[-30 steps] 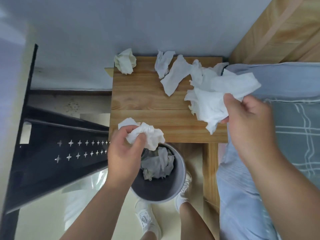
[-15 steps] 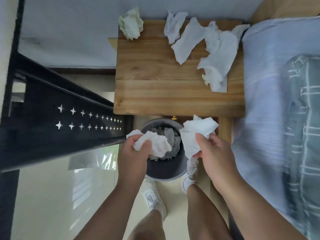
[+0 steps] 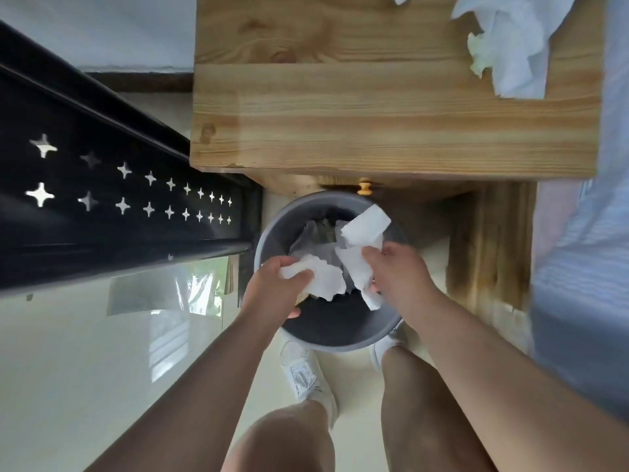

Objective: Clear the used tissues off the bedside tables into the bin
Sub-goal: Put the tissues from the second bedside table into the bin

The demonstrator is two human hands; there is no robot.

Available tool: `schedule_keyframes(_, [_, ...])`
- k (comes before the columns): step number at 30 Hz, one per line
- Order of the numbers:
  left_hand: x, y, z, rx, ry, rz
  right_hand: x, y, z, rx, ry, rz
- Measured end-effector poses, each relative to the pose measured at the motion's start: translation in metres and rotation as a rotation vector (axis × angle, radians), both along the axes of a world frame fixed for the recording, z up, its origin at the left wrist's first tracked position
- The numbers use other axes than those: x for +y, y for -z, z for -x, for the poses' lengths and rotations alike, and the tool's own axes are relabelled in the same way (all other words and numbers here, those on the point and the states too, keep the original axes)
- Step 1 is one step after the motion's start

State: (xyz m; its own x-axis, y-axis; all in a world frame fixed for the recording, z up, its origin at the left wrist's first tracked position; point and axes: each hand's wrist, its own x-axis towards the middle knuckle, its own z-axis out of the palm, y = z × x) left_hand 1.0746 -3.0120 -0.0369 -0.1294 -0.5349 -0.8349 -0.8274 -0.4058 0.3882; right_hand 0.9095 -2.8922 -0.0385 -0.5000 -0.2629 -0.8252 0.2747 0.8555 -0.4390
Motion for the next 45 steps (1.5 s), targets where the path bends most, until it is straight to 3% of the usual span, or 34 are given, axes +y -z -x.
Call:
schedule_keyframes(4, [0.001, 0.005, -0.005, -0.012, 0.075, -0.004, 0.006, 0.001, 0.003, -0.068, -0.15, -0.082])
schedule_keyframes(8, [0.005, -0.019, 0.001, 0.016, 0.105, 0.051, 0.014, -0.021, 0.009, -0.051, -0.089, -0.076])
schedule_keyframes(18, [-0.006, -0.137, 0.077, 0.3, 0.208, 0.089, 0.001, -0.147, 0.074, 0.238, 0.0, 0.157])
schedule_keyframes(25, [-0.049, -0.194, 0.171, 0.469, 0.294, 0.239, -0.033, -0.213, 0.153, 0.506, 0.081, 0.26])
schedule_keyframes(31, [-0.088, -0.19, 0.24, 0.405, 0.437, 0.468, -0.067, -0.199, 0.216, 0.619, -0.053, 0.172])
schedule_keyframes(37, [-0.097, -0.155, 0.286, 0.261, 0.812, 0.73, -0.089, -0.165, 0.23, 0.664, -0.343, -0.02])
schedule_keyframes(41, [-0.101, -0.14, 0.301, 0.157, 0.883, 0.711, -0.092, -0.151, 0.236, 0.692, -0.254, 0.073])
schedule_keyframes(45, [-0.1, -0.135, 0.303, 0.206, 0.813, 0.721, -0.091, -0.153, 0.241, 0.79, -0.186, 0.075])
